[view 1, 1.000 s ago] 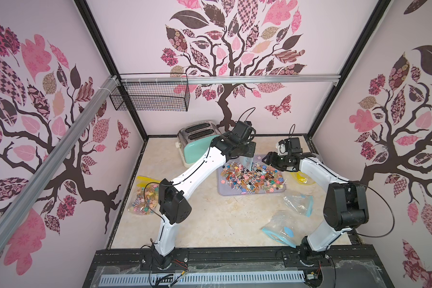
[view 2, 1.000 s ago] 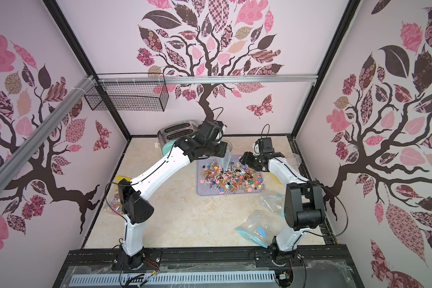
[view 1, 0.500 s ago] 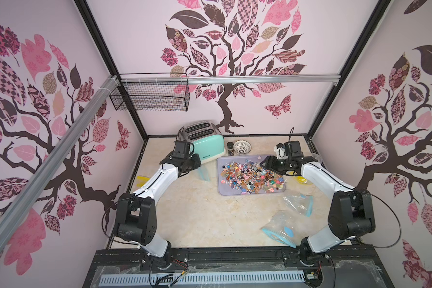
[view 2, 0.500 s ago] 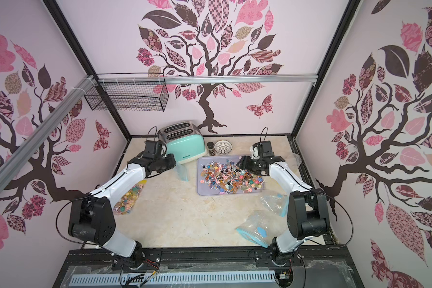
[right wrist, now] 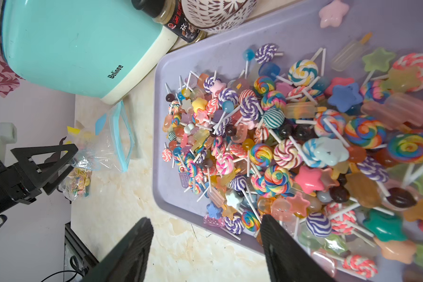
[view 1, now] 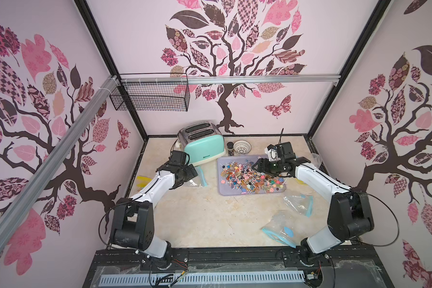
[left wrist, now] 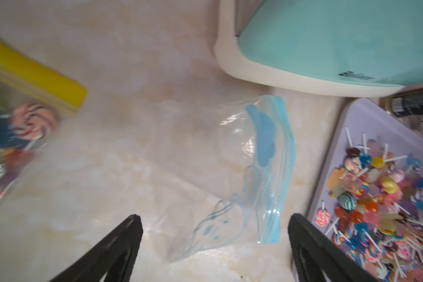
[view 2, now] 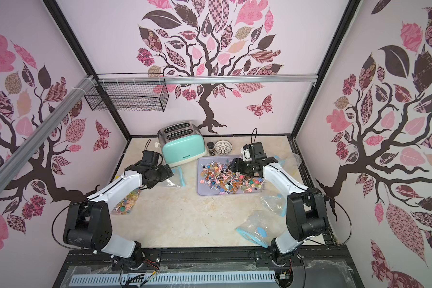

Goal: Pour candies out of the ziploc bag
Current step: Place the ziploc bag at the center of the board, then adjust the ziploc bag at the center of the board.

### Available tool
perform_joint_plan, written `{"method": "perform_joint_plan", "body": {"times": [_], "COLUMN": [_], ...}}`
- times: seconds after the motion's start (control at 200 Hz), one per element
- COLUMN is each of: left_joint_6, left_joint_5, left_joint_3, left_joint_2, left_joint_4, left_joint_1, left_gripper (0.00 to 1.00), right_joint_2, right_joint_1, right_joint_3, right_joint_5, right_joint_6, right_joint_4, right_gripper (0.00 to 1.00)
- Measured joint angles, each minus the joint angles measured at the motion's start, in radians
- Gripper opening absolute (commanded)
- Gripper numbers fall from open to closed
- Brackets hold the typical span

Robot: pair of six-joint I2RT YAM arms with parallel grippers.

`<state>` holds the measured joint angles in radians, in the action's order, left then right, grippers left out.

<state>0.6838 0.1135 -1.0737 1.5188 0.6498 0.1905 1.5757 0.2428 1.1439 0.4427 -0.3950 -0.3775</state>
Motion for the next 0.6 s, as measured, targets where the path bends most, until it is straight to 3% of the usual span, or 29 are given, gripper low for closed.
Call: {"method": "perform_joint_plan", "body": {"times": [0.105,0.21,0.265,0.465,0.6], "left_joint_6": [0.026,0.037,0.04,0.039,0.055], "left_joint_5": [0.123,0.172,0.181,0.158,0.198], "left_joint_3": [-0.058,-0.078,-0.078,-0.142,-0.229], "left_joint_2": [-0.004,-0.044,-0.075,-0.078,0.065], "left_joint_4": [0.121,0.191,0.214,0.24,0.22], "left_joint_1": [-0.005,-0.042,-0.086,-0.398,-0.538], "left_gripper": [0.98,0.98,0.92,0.68,0.67], "right_joint_2": [0.0,0.0,0.005,0.032,0.048], "right_joint_1": [0.009,0.058,0.112,0.341,0.38], "right_joint_3": [0.0,0.002,0.015,0.087,0.091], "right_joint_5": [0.009,0.009,0.01,0.025,0.053], "right_joint_6": [0.01,0.03,0.042,0.062,0.063], "right_joint_4": [0.0,-0.005,-0.019,-0.016,0.0], "right_gripper": [0.73,0.72,0.71,0.59,0.46]}}
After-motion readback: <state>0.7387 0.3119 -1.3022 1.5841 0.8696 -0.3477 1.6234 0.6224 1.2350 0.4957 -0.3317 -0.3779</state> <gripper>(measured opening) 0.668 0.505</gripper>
